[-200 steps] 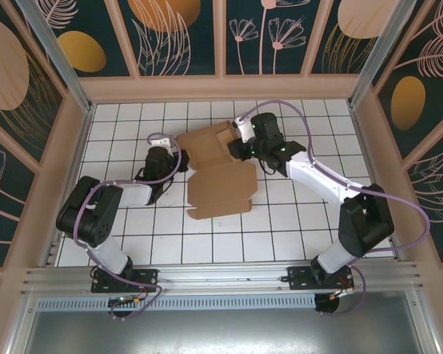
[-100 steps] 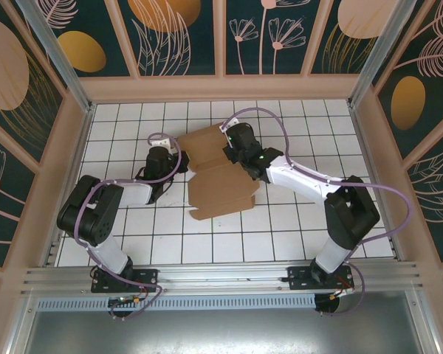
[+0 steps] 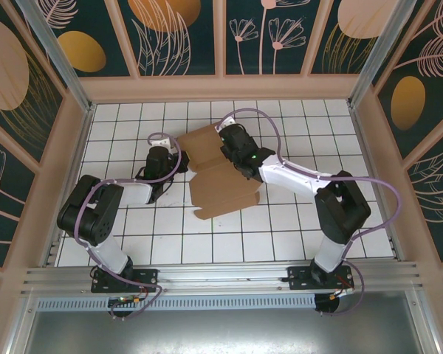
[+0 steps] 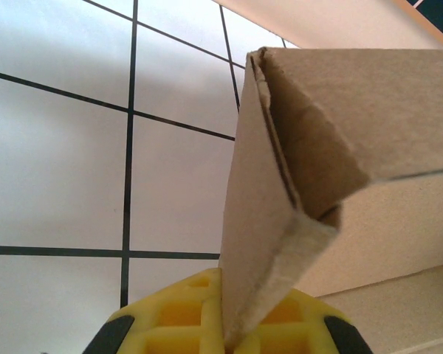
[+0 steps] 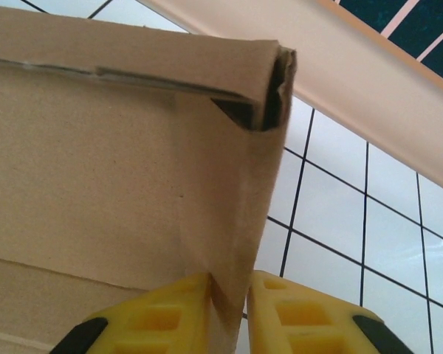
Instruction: Fold the paper box
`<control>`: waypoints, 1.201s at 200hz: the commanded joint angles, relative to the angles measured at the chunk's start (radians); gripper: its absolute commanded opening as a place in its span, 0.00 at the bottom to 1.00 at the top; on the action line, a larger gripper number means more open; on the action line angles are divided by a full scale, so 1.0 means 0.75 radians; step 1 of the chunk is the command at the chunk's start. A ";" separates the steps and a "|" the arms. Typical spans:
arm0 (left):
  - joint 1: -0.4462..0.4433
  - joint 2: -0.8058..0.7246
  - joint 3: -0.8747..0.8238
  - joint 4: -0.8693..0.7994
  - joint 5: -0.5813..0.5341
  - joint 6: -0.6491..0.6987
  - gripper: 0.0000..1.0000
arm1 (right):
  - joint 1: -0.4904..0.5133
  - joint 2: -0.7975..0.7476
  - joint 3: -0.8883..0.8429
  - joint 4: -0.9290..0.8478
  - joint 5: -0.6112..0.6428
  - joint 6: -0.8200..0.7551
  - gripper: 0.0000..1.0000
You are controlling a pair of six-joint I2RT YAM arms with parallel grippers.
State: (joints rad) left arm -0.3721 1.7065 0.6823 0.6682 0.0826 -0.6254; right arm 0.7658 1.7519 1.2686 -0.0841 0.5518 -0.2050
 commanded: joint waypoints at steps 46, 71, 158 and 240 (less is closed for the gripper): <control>-0.009 -0.007 0.039 0.046 0.052 -0.014 0.00 | 0.015 0.068 0.059 0.044 0.059 -0.043 0.27; -0.009 -0.007 0.039 0.044 0.050 -0.013 0.00 | 0.012 0.089 0.078 0.047 0.066 -0.051 0.29; -0.009 -0.005 0.045 0.041 0.052 -0.014 0.00 | -0.021 0.154 0.121 0.040 0.115 -0.096 0.33; -0.009 0.003 0.047 0.044 0.055 -0.019 0.00 | -0.005 0.179 0.117 0.055 0.218 -0.151 0.00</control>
State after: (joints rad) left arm -0.3721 1.7065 0.6849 0.6498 0.0826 -0.6254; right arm 0.7547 1.8618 1.3415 -0.0547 0.6605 -0.2871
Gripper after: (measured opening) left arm 0.041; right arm 0.049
